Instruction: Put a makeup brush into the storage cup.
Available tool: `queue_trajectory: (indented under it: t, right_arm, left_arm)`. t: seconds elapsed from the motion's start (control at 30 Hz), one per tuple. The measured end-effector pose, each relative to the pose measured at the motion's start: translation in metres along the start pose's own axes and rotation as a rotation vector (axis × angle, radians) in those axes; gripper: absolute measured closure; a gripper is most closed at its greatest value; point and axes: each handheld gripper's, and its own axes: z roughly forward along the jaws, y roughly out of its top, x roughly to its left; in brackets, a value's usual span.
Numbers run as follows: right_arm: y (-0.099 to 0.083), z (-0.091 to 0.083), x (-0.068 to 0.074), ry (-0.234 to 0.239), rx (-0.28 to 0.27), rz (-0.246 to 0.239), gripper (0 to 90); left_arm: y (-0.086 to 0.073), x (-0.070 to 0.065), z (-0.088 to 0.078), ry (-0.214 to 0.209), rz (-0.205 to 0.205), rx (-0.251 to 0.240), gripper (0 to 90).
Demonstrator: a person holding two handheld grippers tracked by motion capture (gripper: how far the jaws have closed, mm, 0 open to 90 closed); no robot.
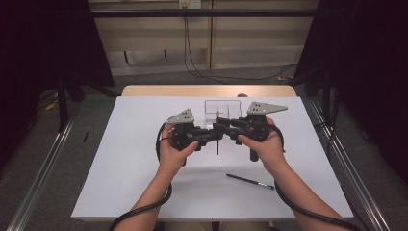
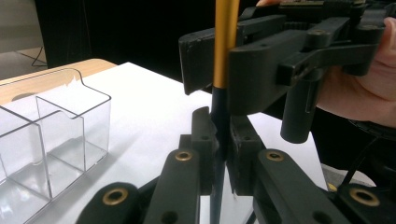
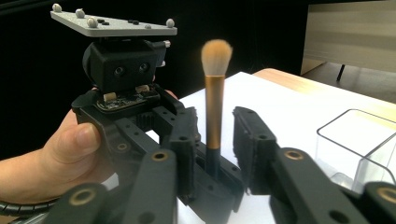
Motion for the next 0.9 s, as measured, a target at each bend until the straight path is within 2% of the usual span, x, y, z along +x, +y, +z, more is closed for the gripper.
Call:
queue_trajectory:
  t: [0.07,0.1,0.2,0.37,0.6,0.67,0.77,0.83,0.87,0.9]
  right_arm:
    - [0.000,0.000,0.000,-0.004,0.004,0.000,74.8]
    - [0.000,0.000,0.000,-0.003,0.005,0.009,79.9]
    - [0.000,0.001,0.000,0.006,0.009,0.019,83.6]
    - [0.000,0.000,0.001,0.005,0.000,0.012,84.4]
    - [0.003,-0.003,0.001,0.004,-0.024,0.005,84.5]
    - [0.003,-0.003,0.001,0.001,-0.026,0.004,84.4]
    - [0.004,-0.004,0.000,-0.003,-0.029,0.003,84.5]
    - [0.004,-0.004,0.000,-0.003,-0.030,0.002,84.5]
    - [0.004,-0.004,0.000,-0.002,-0.031,0.002,84.5]
    - [0.005,-0.005,0.000,0.000,-0.032,0.004,84.4]
  left_arm:
    - [0.000,0.000,0.000,-0.003,0.000,-0.003,83.1]
    - [0.000,0.000,0.000,-0.005,0.000,-0.003,83.1]
    - [0.001,-0.002,0.000,0.003,0.003,0.000,82.9]
    - [0.001,-0.002,-0.001,0.004,0.007,-0.003,82.2]
    - [0.002,-0.001,-0.005,-0.007,0.021,-0.005,68.3]
    - [0.002,-0.001,-0.006,-0.007,0.027,-0.019,66.0]
    - [0.002,-0.001,-0.010,-0.011,0.020,-0.038,58.6]
    - [0.003,-0.001,-0.011,-0.015,0.018,-0.038,57.0]
    - [0.003,0.000,-0.013,0.011,0.019,-0.034,53.6]
    - [0.003,0.000,-0.013,0.011,0.019,-0.034,52.5]
